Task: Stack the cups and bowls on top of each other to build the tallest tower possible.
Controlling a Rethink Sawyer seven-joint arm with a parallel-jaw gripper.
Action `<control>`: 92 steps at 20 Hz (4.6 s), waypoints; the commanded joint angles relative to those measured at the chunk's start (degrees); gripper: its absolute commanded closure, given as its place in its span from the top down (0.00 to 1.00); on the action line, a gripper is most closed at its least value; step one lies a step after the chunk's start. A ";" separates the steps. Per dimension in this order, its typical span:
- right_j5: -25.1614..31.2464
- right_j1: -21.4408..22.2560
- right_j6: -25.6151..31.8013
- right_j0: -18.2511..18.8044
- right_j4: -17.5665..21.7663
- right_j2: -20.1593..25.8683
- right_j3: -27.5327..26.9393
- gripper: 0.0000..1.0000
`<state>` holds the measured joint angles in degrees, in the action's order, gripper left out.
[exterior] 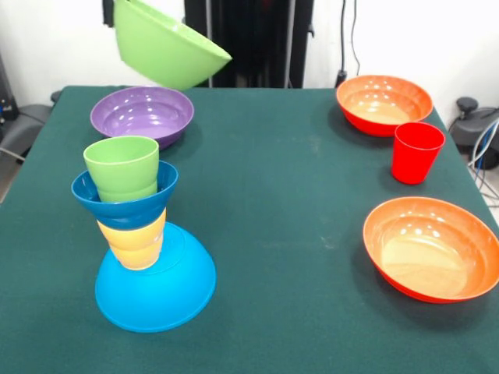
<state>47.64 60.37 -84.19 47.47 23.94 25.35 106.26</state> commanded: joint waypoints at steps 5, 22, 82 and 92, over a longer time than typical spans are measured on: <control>16.14 1.69 27.78 7.06 -4.76 14.70 -8.14 0.00; 20.02 -12.00 25.92 9.51 -3.06 19.15 -24.28 0.00; -1.32 -12.00 4.59 8.88 -0.70 21.83 -7.32 0.00; -5.69 -9.83 0.18 3.22 -2.86 18.61 -4.34 0.00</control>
<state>44.98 49.84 -74.39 54.90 19.22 49.17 96.56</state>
